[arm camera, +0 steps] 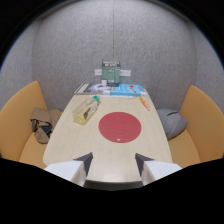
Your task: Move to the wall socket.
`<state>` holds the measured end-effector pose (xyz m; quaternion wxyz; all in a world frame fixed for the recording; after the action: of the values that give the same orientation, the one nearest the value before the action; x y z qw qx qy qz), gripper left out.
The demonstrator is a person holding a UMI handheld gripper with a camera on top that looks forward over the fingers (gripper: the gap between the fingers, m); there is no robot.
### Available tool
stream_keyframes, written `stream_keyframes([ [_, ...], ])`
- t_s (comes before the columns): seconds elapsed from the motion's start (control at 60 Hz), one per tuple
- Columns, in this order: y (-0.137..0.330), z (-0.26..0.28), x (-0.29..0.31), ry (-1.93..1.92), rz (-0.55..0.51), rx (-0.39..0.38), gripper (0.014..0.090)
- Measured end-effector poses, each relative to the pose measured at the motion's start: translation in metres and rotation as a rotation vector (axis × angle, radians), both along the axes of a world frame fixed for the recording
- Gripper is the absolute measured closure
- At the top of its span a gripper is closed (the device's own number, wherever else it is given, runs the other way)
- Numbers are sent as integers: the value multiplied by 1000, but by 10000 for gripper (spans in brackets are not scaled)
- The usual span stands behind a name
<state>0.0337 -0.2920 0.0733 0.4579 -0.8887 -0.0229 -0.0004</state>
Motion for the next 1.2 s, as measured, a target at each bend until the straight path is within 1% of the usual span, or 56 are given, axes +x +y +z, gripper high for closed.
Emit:
stream_keyframes([
  [0.183,1,-1,5,-13,-16,-1,175],
  [0.35,3,-1,12,-30,-52,2,173],
  [0.567,22,-3,21,-43,-88,23,175],
  [0.65,33,4,27,-46,-91,28,173],
  [0.717,46,2,25,-47,-102,50,177],
  [0.8,64,14,34,-47,-95,57,173],
  [0.933,101,23,39,-50,-90,93,175],
  [1.033,138,30,47,-50,-76,112,172],
  [1.2,213,40,62,-47,-51,140,172],
])
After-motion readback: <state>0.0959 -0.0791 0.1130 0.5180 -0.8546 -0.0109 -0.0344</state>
